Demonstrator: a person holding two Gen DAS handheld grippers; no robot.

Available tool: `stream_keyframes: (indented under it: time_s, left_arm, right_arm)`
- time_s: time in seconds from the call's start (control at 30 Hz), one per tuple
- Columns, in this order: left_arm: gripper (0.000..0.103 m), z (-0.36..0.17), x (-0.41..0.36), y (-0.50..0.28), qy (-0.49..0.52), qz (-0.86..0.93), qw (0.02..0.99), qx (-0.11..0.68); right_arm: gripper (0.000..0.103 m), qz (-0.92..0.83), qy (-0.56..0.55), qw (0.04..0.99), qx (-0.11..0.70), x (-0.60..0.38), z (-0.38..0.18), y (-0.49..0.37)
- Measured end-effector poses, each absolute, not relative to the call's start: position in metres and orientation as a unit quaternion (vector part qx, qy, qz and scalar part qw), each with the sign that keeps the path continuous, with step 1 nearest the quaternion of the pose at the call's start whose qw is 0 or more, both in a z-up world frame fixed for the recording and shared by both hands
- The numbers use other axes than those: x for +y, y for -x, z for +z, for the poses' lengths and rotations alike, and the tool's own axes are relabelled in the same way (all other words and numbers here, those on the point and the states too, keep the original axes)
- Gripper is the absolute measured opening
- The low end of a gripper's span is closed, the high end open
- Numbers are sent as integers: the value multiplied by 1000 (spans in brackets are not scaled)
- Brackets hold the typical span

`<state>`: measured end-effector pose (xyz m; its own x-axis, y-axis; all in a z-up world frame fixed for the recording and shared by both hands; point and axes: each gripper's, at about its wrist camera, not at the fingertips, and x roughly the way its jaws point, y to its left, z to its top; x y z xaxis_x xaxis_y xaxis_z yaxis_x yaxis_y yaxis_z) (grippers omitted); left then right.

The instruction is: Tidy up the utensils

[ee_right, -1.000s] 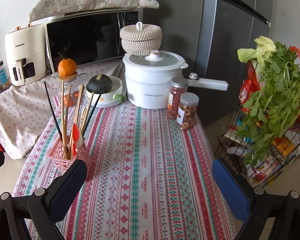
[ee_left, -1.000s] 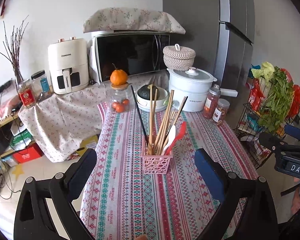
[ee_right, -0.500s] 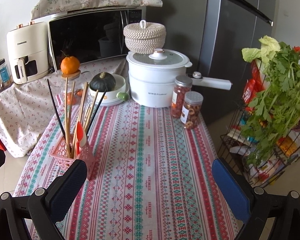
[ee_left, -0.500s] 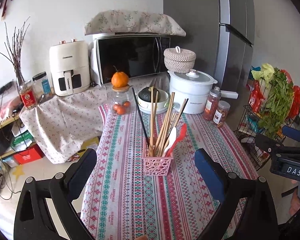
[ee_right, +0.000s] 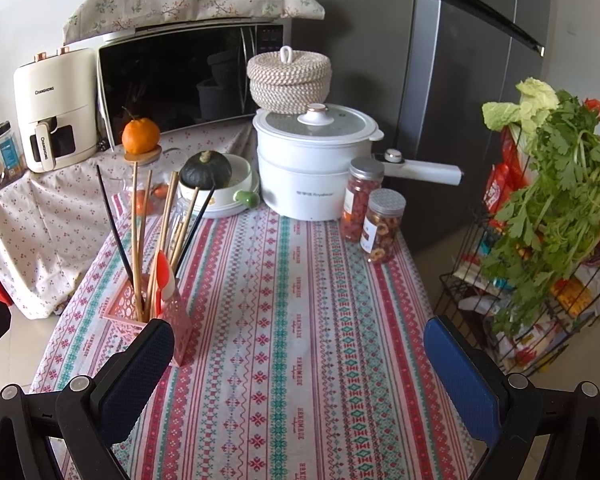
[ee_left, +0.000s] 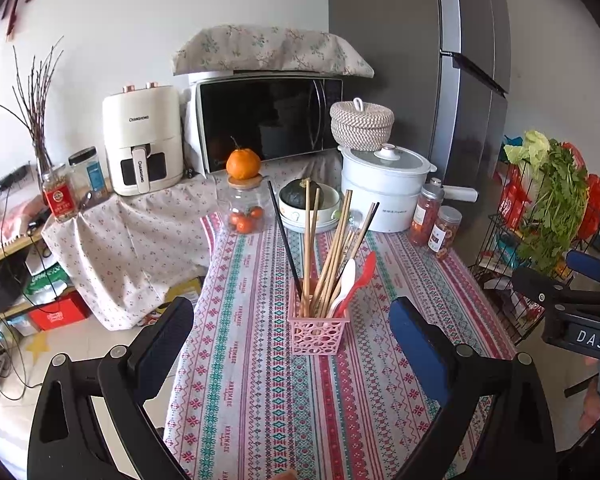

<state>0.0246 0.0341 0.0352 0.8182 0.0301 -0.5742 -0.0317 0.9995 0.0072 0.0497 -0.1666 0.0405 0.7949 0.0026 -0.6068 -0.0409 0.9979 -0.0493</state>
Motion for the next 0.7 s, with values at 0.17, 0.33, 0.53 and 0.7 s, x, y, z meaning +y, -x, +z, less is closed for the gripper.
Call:
stream_keyframes:
  time_s: [0.17,0.33,0.53,0.7]
  left_arm:
    - [99,35,35,-24,2,16,953,302]
    - [99,39,35,-22,4,15,955,296]
    - [99,39,35,-22,4,15,955,296]
    - [99,40,36,-21,5,15,956,294]
  right_arm:
    - [102,12,27,948,318,-168,43,-48]
    - [102,12,21,950,310,-169,48,-45]
    - [102,12,17,953,303,-169,51,-43]
    - [102,11,17,955,295,-169,54,-41]
